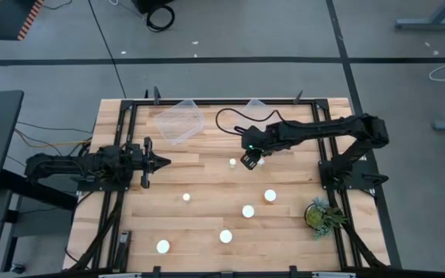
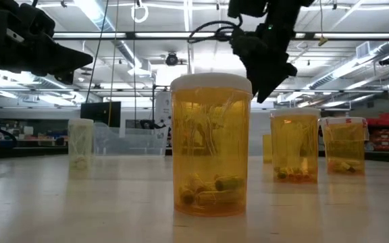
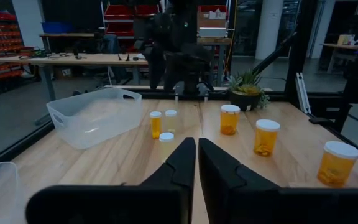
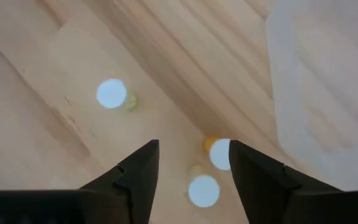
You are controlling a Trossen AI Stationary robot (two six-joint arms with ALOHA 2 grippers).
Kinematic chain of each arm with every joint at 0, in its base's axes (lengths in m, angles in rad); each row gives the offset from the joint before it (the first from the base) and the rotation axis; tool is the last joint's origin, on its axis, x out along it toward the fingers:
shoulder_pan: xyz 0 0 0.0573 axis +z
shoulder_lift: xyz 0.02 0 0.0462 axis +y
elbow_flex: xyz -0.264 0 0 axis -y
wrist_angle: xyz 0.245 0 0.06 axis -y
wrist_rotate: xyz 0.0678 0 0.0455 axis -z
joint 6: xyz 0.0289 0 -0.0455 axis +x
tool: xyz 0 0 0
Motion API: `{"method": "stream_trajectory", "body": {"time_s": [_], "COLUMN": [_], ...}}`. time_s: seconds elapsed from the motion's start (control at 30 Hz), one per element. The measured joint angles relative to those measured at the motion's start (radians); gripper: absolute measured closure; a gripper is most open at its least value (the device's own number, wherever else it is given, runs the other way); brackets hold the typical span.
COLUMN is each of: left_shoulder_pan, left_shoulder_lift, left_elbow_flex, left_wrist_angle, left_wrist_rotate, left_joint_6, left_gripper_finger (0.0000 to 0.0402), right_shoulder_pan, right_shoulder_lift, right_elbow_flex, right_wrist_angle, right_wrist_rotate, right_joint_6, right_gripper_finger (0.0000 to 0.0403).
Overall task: Pick and place medicine bottles into bin by pill shape (circle, oval)
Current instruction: Put the small orange pill bottle into the right transparent bin
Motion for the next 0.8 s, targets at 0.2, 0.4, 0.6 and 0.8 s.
{"method": "stream_trajectory", "body": {"time_s": [0.2, 0.4, 0.6, 0.8], "left_shoulder_pan": [0.000, 0.000, 0.000, 0.000], "left_shoulder_lift": [0.000, 0.000, 0.000, 0.000], "left_elbow_flex": [0.000, 0.000, 0.000, 0.000], "left_wrist_angle": [0.000, 0.000, 0.000, 0.000], "left_wrist_rotate": [0.000, 0.000, 0.000, 0.000], "left_joint_6": [0.000, 0.000, 0.000, 0.000], "left_gripper_finger": [0.0366, 0.0374, 0.0378, 0.0370], "right_shoulder_pan": [-0.052, -0.104, -0.142, -0.148], "right_shoulder_lift": [0.086, 0.137, 0.176, 0.200], "right_elbow_flex": [0.088, 0.122, 0.123, 0.124], "right_wrist_angle": [-0.081, -0.107, -0.119, -0.125], "right_wrist_rotate": [-0.052, -0.099, -0.138, -0.146], "right_joint_6": [0.000, -0.007, -0.015, -0.024], "right_gripper_finger": [0.0193, 0.0193, 0.0193, 0.0193]}}
